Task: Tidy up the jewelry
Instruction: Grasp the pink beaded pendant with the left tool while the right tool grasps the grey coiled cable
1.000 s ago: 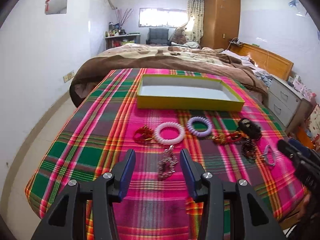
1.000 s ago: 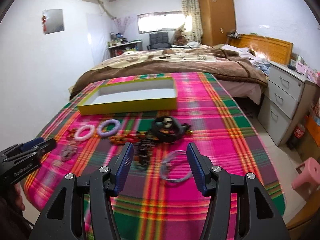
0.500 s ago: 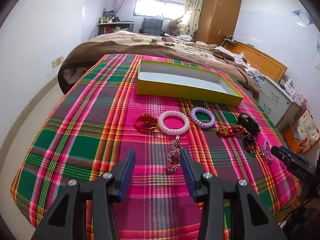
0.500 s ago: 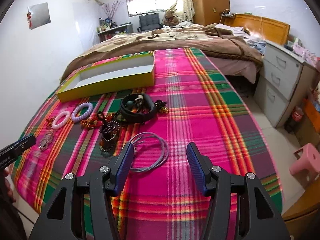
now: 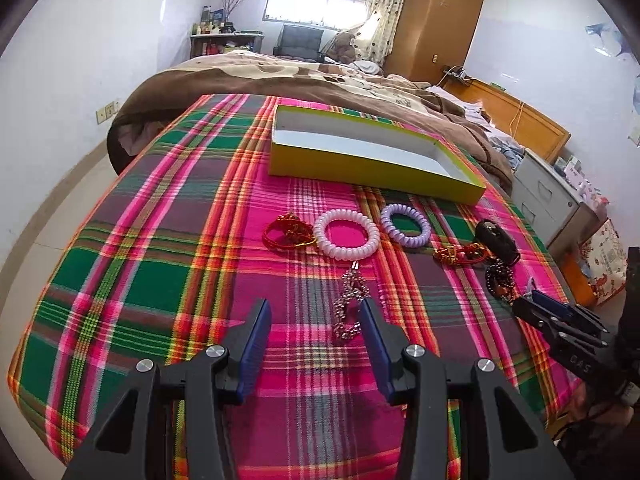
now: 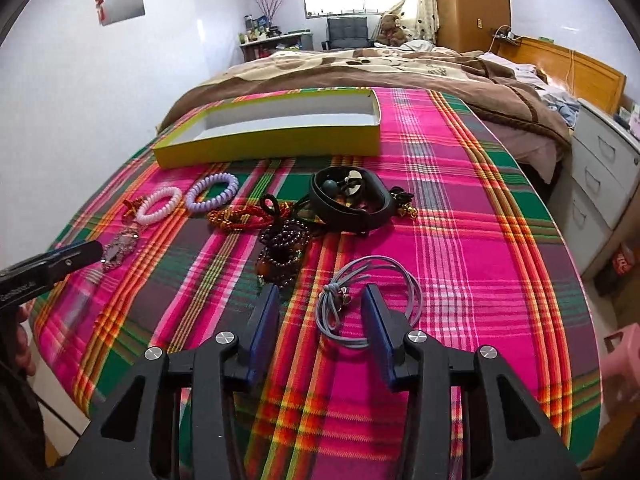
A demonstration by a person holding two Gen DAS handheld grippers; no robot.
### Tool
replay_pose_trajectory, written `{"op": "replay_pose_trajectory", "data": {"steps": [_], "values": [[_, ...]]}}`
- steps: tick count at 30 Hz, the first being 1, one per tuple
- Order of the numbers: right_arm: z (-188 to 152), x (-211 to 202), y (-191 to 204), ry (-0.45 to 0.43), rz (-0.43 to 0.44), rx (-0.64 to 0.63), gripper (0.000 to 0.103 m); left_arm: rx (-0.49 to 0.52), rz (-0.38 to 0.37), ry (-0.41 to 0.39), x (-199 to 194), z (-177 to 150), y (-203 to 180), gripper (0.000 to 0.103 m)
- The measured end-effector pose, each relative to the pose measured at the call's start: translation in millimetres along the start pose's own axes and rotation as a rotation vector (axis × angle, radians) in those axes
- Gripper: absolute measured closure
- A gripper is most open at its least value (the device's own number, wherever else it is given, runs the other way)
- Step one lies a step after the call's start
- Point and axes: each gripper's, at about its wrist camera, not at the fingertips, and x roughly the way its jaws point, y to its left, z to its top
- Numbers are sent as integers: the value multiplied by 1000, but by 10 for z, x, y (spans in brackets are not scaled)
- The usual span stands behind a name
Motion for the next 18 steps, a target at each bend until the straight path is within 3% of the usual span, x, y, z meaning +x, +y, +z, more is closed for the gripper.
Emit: {"op": "replay_pose_trajectory", "data": {"steps": [3,5,12,18], "values": [[-2,7,7,-1,-24,-11,80,5,-5,12,41,15,-6,57],[6,10,-13,-1,-32,-8,85,9,-5,16,55,27,-12,57],[42,-17,-104,-23,-36,27,85,53,-14,41,209,79,-148,57],[99,-58,-120,-39,-33,28,85,132,64,44,267,80,-280,58]]}}
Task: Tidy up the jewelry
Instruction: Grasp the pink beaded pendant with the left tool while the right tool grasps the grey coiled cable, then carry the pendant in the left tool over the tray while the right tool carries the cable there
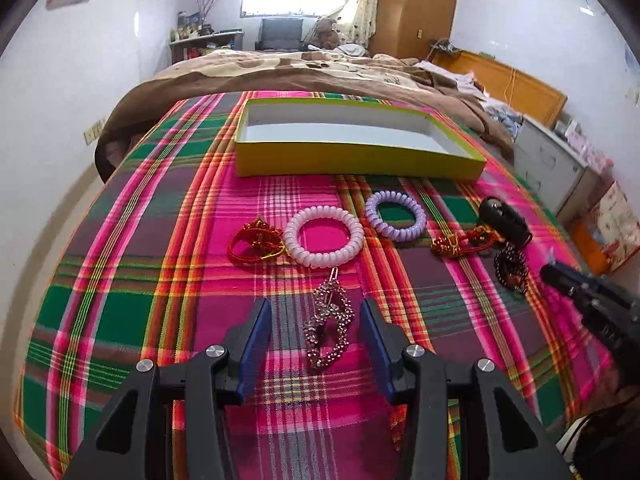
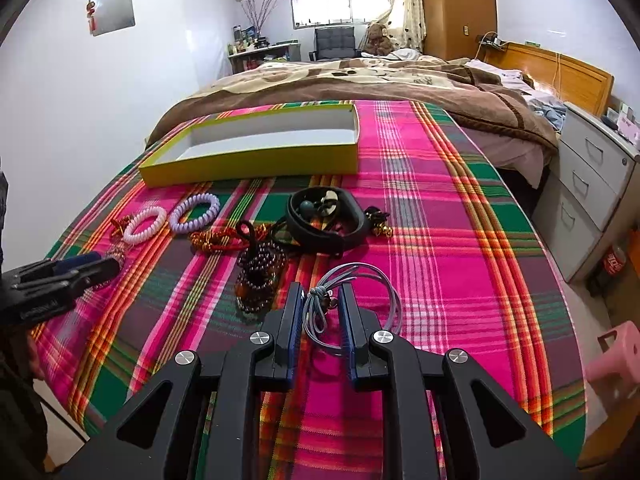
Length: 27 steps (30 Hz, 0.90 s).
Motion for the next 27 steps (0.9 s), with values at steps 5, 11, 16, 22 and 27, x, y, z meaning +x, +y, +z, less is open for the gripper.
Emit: {"op": "replay_pose_trajectory", "data": {"steps": [5,11,16,22,27], "values": [[41,1,23,-6,8,-8,85,38,26,8,4,-7,-27,66],[76,-8,31,-15,9,-10,85,51,8,10,-5,13,-14,86],[124,-16,12,-22,6,-5,85,41,-21,1,-34,44,10,90],[153,-30,19,-32,4,-8,85,28,-50,-15,-67,78,14,90],[214,-75,30,-47,2,-25,85,17,-66,-45,-161,181,36,90]]}}
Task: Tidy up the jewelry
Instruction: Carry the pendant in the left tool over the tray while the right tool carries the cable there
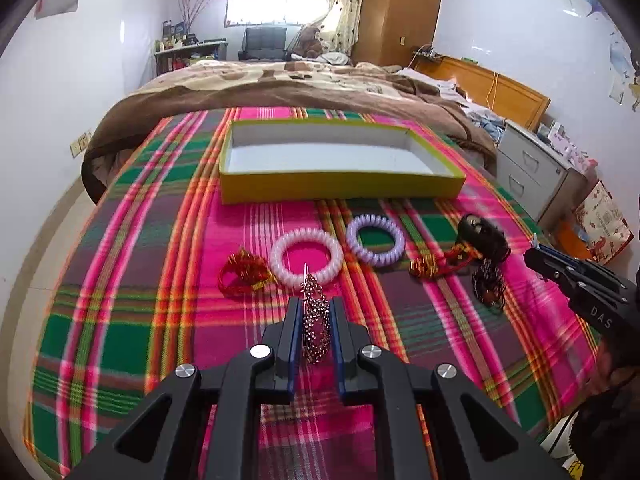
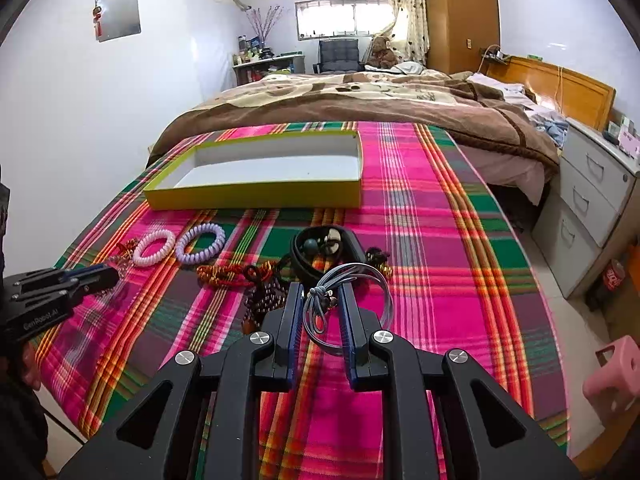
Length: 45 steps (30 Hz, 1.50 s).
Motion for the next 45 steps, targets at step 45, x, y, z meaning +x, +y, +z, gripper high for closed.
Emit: {"op": "replay_pose_trajectory", "data": {"steps": [45], "values": [[1439,1833,55,170,52,-144,85,-89,14,31,1416,1533,601,90]]}}
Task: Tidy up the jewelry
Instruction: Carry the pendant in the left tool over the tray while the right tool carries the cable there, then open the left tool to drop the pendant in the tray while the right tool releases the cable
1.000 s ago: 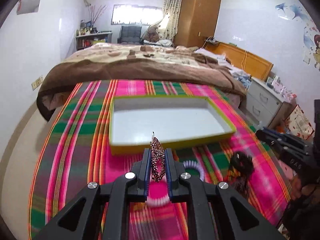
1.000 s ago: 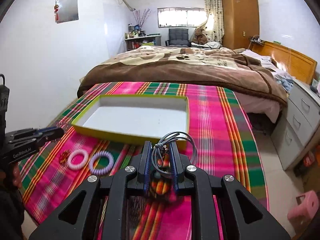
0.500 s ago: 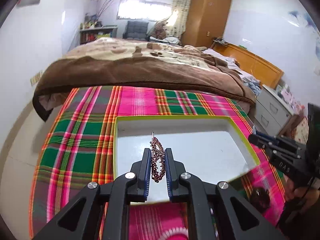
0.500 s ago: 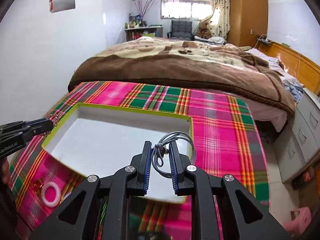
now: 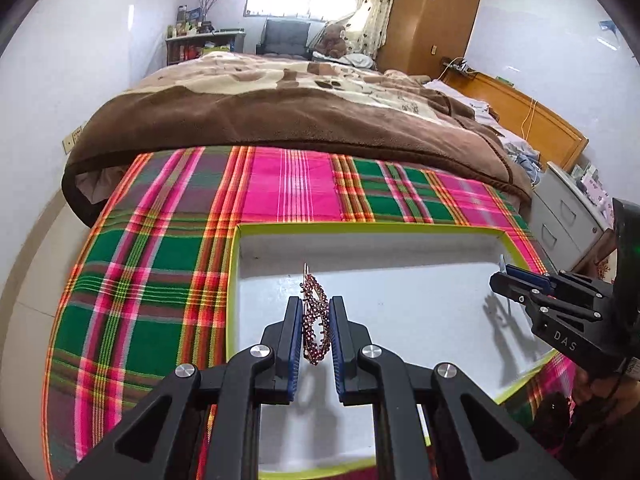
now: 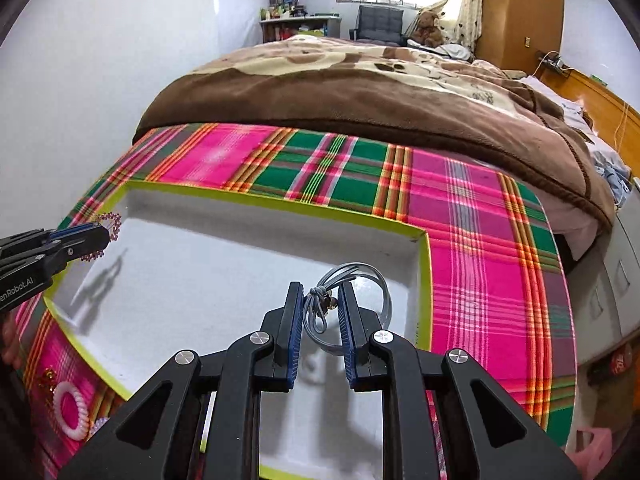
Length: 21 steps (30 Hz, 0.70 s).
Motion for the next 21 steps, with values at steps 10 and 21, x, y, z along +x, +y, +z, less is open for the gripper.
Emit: {"op": "replay_pose_trajectory", "data": {"steps": [10,21], "values": [[5,126,4,61,3,1,85,-4,6,37,90,-35,4,90],[-13,153,23,73,-5,-7,77,-9,5,41,59,-47,16,82]]}}
